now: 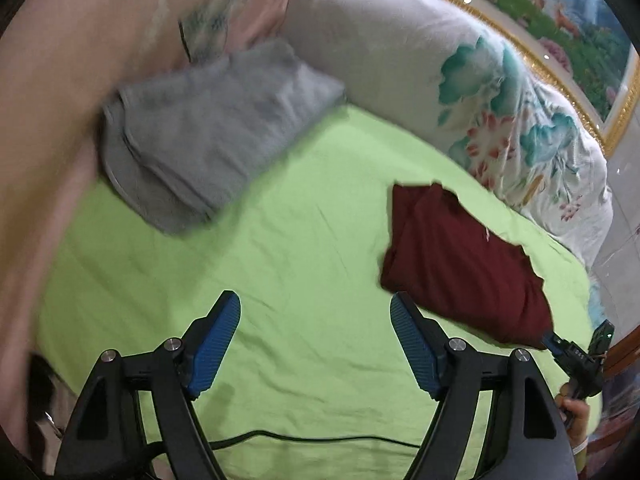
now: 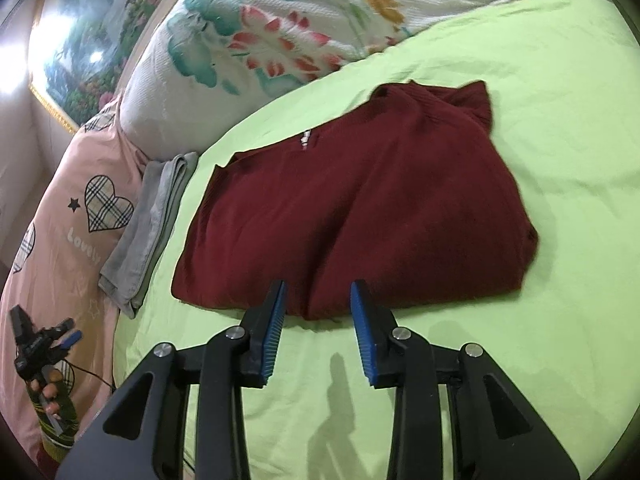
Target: Fold large clothes
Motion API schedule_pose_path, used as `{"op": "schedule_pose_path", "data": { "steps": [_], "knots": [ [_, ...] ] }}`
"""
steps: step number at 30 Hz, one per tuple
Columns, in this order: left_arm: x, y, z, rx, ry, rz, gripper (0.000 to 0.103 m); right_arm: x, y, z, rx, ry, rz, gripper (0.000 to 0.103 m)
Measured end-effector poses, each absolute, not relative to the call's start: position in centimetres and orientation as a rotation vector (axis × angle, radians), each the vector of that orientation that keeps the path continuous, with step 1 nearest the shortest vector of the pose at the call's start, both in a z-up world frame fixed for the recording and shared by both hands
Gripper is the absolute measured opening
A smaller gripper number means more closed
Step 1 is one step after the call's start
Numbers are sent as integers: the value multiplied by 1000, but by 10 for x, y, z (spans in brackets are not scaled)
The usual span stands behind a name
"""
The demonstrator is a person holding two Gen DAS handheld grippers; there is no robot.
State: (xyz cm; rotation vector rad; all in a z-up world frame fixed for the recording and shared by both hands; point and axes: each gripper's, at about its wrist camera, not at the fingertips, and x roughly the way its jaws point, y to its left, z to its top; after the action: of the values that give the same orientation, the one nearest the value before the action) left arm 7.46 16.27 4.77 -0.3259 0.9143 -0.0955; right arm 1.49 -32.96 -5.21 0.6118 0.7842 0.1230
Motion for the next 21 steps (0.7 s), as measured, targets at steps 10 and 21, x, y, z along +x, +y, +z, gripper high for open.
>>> {"op": "schedule_pose_path", "data": {
  "steps": [10, 21],
  "knots": [
    [148, 45, -54, -515, 1086, -336, 78, 72, -321, -37, 555, 776, 152, 35],
    [191, 1, -103, -661, 1132, -303, 82, 144, -280, -53, 543, 841, 190, 22]
  ]
}}
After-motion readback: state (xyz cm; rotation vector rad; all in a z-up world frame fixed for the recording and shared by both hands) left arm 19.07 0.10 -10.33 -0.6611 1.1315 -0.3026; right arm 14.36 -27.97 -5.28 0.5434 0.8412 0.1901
